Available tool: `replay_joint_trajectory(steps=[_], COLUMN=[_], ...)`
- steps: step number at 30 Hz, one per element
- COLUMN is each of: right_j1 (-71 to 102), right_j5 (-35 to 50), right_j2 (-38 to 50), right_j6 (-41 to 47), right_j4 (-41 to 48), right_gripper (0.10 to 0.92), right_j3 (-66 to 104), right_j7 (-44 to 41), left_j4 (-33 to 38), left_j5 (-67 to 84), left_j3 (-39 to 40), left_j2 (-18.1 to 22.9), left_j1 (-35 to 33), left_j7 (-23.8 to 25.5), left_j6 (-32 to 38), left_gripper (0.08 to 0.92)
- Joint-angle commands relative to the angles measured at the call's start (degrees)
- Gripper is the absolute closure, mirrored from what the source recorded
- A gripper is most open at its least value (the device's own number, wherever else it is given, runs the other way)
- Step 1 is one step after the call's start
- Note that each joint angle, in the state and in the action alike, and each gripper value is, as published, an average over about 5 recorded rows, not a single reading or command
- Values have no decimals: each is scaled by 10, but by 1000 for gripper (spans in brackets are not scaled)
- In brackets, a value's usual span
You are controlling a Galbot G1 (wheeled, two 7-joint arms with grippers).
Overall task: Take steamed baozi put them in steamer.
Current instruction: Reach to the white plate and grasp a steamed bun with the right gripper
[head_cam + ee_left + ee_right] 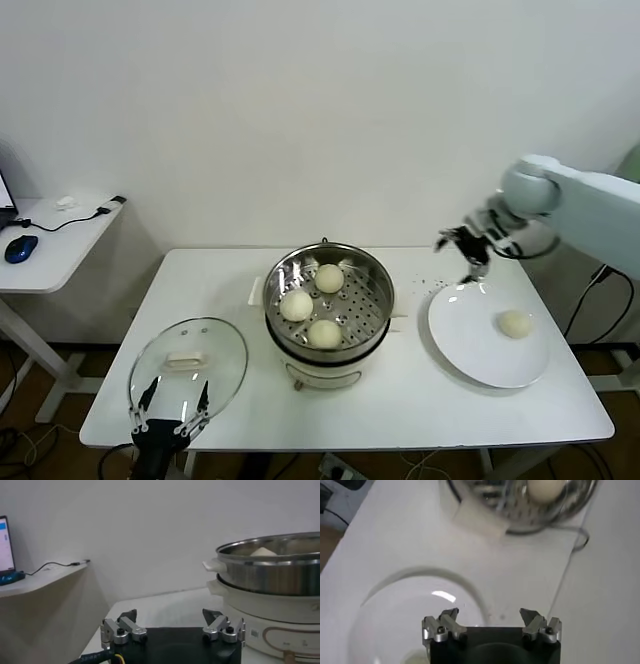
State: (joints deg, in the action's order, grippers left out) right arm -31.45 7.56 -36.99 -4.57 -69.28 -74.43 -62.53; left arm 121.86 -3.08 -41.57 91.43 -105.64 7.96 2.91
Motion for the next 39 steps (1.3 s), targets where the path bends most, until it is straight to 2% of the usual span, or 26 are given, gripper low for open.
replay_joint_trajectory(steps=[1, 9, 20, 27, 39], right_j1=[221, 331, 363, 360, 355], right_j5=[-145, -219, -280, -318, -325], right_j2=[74, 8, -89, -126, -141], right_j6=[-15, -41, -65, -80, -81], right_j4=[137, 250, 359, 404, 420], right_gripper=[203, 203, 203, 203, 203], right_j3=[202, 363, 452, 481, 491], right_j7=[-54, -53, -30, -21, -26], left_j4=[-2, -8, -11, -14, -17], left_j5=[-1, -7, -13, -21, -28], left_j3=[0, -1, -2, -2, 1], left_j2=[3, 6, 8, 6, 5], left_j1=[0, 7, 11, 14, 26], left_j7=[-4, -8, -12, -12, -12], left_j6=[-5, -10, -14, -15, -20], left_gripper=[177, 177, 177, 177, 177])
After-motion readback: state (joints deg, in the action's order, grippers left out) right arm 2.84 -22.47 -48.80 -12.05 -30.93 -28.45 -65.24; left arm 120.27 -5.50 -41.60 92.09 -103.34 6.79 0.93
